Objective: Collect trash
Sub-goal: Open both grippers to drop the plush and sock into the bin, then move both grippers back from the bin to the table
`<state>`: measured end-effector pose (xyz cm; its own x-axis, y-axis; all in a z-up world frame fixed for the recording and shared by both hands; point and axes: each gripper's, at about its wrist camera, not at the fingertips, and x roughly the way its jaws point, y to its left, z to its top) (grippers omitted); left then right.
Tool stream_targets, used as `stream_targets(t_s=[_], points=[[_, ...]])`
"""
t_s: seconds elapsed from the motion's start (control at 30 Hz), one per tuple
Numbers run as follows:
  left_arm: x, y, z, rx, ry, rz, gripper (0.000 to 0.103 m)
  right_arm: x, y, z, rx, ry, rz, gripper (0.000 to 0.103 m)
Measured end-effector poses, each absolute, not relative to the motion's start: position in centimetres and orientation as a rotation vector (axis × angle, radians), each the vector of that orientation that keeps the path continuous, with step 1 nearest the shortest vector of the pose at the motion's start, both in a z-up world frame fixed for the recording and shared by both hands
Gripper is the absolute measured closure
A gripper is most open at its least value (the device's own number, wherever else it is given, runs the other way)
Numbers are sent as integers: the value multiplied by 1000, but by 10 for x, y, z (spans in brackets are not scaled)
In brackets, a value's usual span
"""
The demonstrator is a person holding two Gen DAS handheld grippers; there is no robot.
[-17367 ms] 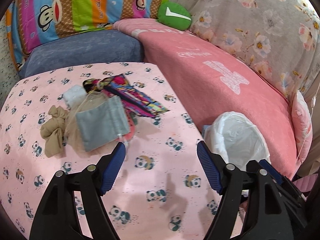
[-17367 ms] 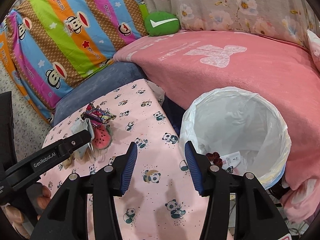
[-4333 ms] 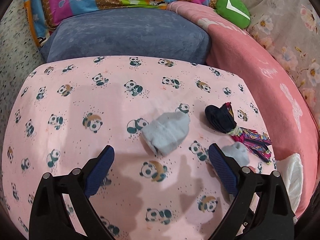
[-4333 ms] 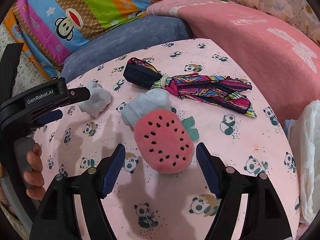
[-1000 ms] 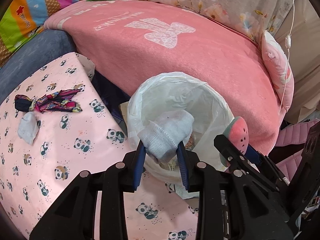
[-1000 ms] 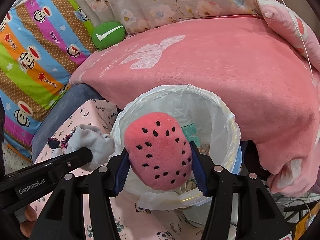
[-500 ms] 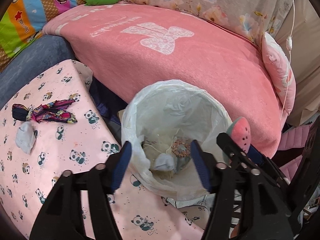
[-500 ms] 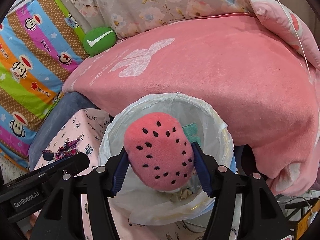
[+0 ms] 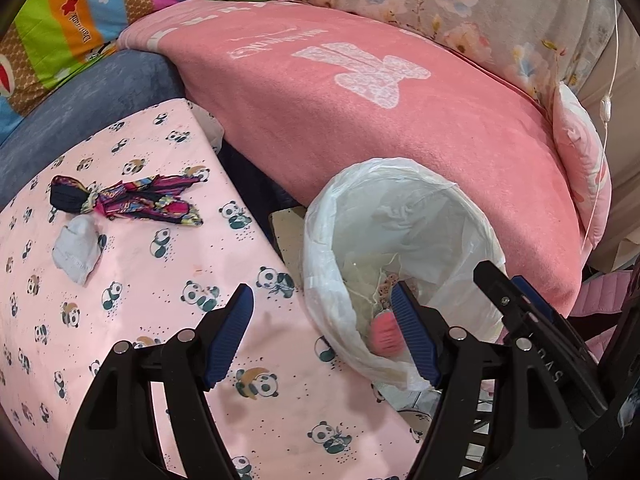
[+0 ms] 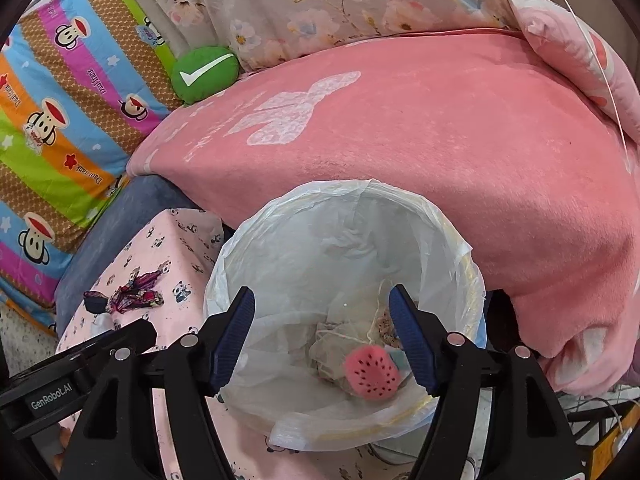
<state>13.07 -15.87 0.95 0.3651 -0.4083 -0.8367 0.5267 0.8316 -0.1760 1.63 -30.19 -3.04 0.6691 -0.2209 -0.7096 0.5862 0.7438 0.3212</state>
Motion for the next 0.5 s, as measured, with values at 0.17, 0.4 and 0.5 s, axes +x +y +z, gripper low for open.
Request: stream_targets(t_s=[0.17,0.4,0.5], points=[[132,-149,8,125,1036,-587,35,22,-295,-28,553,702,-476,28],[138,-132,6,97,1042,-560,35,29,-278,-30,530,724,-442,28],[140,-123,5,85,1046,-546,35,33,-268,-31,515,737,-428,28]])
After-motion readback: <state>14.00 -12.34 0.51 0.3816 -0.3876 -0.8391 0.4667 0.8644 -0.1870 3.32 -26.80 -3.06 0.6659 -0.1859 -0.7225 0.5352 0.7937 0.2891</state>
